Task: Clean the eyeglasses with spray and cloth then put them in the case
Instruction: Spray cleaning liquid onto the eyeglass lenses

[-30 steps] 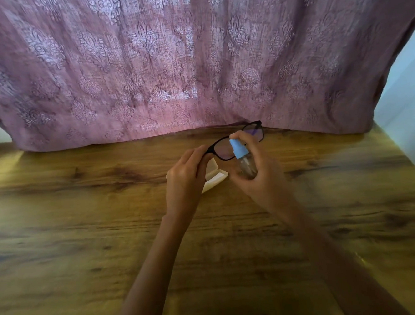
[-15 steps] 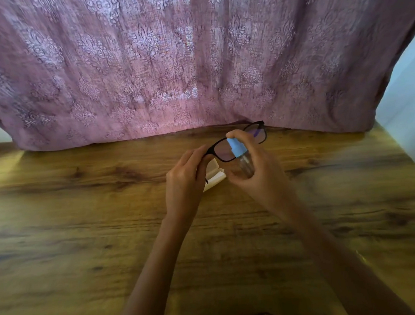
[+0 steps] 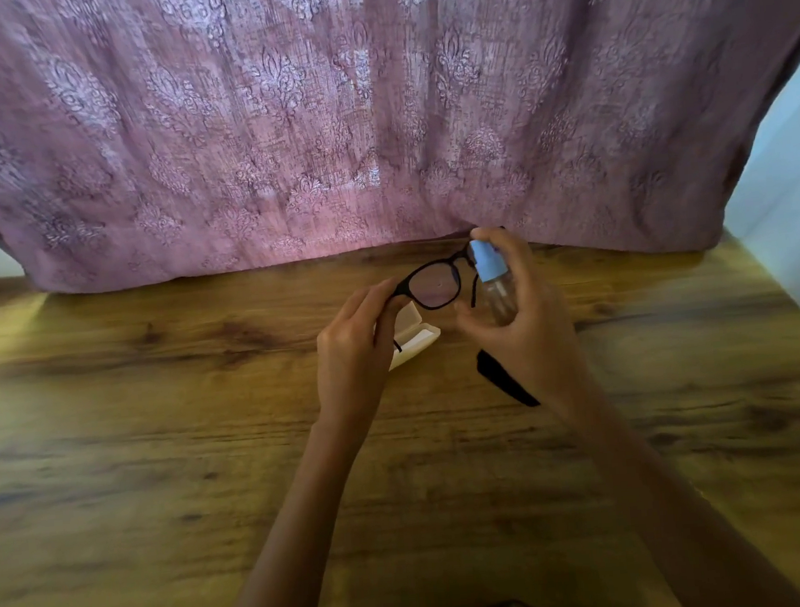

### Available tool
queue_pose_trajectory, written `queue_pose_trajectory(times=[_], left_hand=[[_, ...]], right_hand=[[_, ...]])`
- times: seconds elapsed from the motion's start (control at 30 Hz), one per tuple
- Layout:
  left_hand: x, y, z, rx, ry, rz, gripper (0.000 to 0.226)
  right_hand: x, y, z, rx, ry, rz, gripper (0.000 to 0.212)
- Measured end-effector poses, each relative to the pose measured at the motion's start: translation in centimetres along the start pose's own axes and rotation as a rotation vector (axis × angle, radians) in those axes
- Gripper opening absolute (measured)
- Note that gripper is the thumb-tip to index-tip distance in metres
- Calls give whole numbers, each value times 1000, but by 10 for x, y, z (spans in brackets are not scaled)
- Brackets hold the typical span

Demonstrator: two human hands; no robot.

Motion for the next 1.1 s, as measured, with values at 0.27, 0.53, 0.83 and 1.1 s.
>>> queue_pose_trajectory(times=[0.27,0.53,0.83,1.1], left_hand=[[0,-2,-5,-4,-17,-15,27],[-1,-4,-9,4,-20,-26,27],[-3,-3,-11,6,-22,-40,26],[-4,-3,-13,-12,-51,-45,27]], right_hand=[[16,-20,7,-22,60,-130,60],[15,-19,5,5,72,-134,56],[20,-16,-2,88,27,-179,51],[38,-22,-8,212,174,64,45]])
Point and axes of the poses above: each hand's wrist, its own z-axis towards the middle knuckle, its own y-axis out of the palm, x = y × z, the point moved 3 cm from there along z, towards the middle knuckle, and after that the axes turned 2 degrees about z, right-handed, at the moved point
